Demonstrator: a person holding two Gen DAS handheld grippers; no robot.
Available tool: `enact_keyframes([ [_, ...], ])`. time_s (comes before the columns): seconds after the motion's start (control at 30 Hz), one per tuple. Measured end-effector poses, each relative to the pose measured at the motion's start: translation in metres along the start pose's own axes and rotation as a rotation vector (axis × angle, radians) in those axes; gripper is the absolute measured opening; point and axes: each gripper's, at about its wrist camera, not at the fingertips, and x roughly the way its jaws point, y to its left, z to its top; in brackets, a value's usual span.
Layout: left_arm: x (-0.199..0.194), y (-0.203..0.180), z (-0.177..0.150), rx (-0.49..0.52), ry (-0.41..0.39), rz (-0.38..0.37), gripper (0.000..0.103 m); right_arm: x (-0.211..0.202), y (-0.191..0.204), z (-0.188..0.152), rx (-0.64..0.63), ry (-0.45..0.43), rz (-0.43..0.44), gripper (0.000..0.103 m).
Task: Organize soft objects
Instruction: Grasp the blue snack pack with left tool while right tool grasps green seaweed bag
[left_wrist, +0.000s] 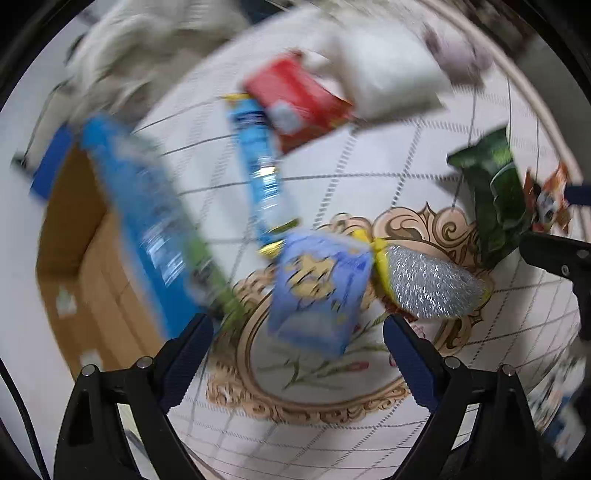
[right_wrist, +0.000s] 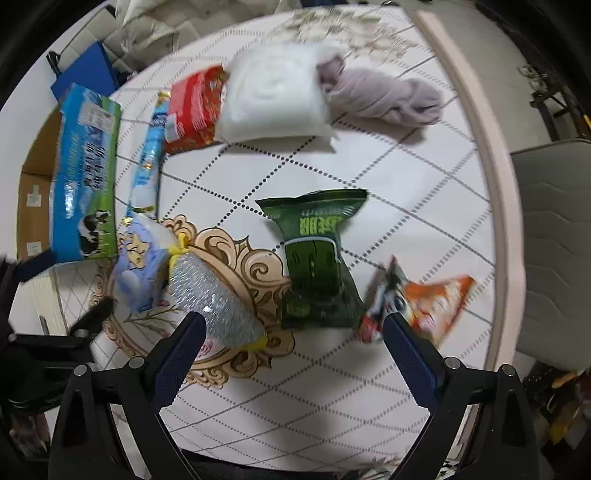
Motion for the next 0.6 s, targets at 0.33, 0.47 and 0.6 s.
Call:
enact_keyframes([
  [0.33,0.061,-0.021,0.039,0.112,0.218,0.0,0.094,0.047,0.002,0.023,-0.039,0.101,0.006,0.098],
  [0.47,0.076,-0.011,0.037,-0.022,0.292,-0.113,0.063,0.063,-0.003,0.027,-0.021,0.133,0.0,0.092],
  [0.6,0.085,0.004,0.021,-0.213,0.347,-0.278,0.062,0.079,-0.01,0.028,0.02,0.166,0.009,0.069],
])
